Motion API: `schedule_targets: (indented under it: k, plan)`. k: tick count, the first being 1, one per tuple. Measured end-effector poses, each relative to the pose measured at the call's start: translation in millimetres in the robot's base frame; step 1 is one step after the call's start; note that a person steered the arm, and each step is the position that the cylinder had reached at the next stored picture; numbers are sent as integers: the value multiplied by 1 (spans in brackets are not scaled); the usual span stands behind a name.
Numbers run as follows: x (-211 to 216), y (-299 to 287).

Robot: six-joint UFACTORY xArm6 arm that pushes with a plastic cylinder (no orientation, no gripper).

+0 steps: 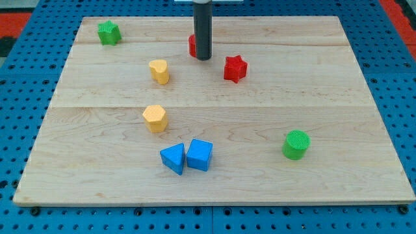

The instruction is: Move the red star towards the top right

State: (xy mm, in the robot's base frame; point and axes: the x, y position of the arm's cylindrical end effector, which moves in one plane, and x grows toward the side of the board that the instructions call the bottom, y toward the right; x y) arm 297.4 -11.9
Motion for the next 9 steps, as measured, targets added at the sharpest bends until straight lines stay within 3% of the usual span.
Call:
schedule_targets:
  k: [1,2,6,7,8,9]
  plan:
    - [-25,0]
    - [-3,-1]
    - [7,-7]
    - [20,5]
    - [61,8]
    - [74,47]
